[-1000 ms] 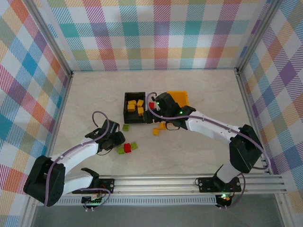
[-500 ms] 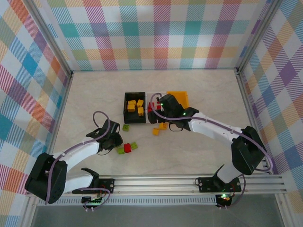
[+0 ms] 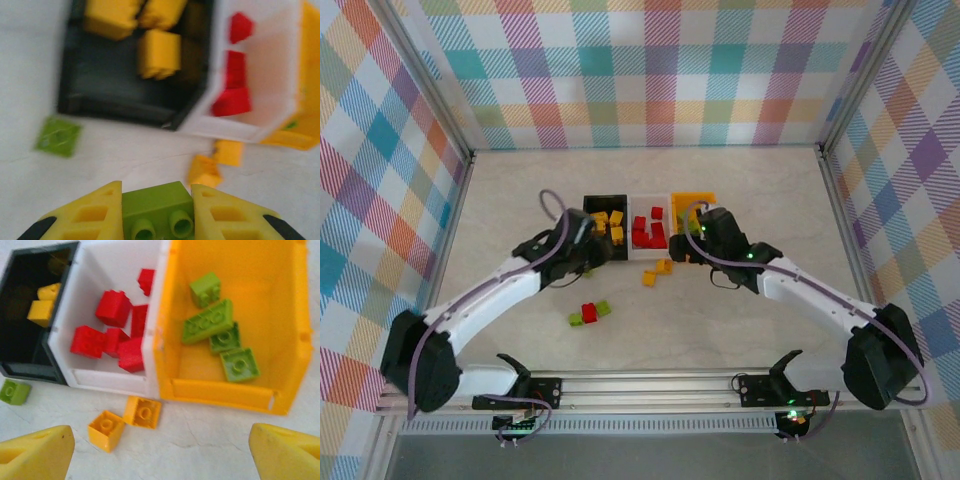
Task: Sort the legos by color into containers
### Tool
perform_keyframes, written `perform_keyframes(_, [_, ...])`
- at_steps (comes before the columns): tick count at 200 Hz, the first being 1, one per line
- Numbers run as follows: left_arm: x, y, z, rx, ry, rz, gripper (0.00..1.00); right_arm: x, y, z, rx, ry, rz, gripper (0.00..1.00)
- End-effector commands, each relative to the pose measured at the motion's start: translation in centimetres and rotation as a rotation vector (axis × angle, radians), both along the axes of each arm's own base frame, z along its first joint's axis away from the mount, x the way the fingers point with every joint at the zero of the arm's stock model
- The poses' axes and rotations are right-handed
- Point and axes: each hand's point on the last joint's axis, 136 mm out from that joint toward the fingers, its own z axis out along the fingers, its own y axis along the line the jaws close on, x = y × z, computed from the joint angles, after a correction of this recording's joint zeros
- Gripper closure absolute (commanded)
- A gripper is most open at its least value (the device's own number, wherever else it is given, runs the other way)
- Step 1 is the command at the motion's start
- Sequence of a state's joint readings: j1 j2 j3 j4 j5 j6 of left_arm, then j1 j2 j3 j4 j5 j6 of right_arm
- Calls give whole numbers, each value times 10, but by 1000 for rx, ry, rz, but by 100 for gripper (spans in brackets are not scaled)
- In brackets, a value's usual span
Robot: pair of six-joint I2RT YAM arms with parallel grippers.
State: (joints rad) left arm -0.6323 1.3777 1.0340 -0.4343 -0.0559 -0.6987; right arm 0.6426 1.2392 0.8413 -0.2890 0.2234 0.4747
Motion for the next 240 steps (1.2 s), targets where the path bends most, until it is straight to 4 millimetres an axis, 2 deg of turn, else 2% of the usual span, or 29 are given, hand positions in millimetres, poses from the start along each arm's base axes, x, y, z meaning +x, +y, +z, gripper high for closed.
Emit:
perform_keyframes(1, [19,-39,9,37,-40,-82,77,-11,-16,-2,15,11,-50,9])
perform_keyframes(34, [58,-96,18,21,-69,-154,77,-24,-32,-8,-8,23,-71,9])
perform_keyframes(42, [68,-107,10,22,-56,-166,77,-27,-35,-8,-9,25,-74,9])
perform_keyframes(49, [75,-117,10,15,-58,-176,77,-28,-37,-9,-11,27,-79,9])
perform_keyframes(80, [97,-153,10,16,-76,-215,78,-32,-44,-7,-11,24,-85,9])
perform_keyframes(107, [108,-175,-1,32,-57,-236,77,-33,-46,-3,-6,17,-89,8])
perform_keyframes(120, [114,-183,-2,31,-56,-239,73,-34,-47,-3,-6,18,-88,8])
perform_keyframes(121, [114,-183,-6,37,-49,-240,72,-34,-47,-3,-6,18,-88,8])
perform_keyframes(139, [120,-192,-6,32,-56,-243,58,-35,-47,-5,-10,23,-85,7])
perform_keyframes(156, [122,-194,-2,36,-59,-243,45,-35,-47,-5,-7,25,-83,7])
perform_keyframes(186, [120,-182,16,43,-94,-222,38,-36,-47,-3,-1,21,-79,6])
perform_keyframes(213, [108,-154,27,22,-109,-192,36,-35,-44,-1,8,18,-67,6])
perform_keyframes(230, [93,-132,32,17,-117,-181,34,-34,-39,-1,17,22,-47,7])
perform_keyframes(240, [80,-117,28,32,-106,-176,34,-34,-34,-3,25,28,-23,7])
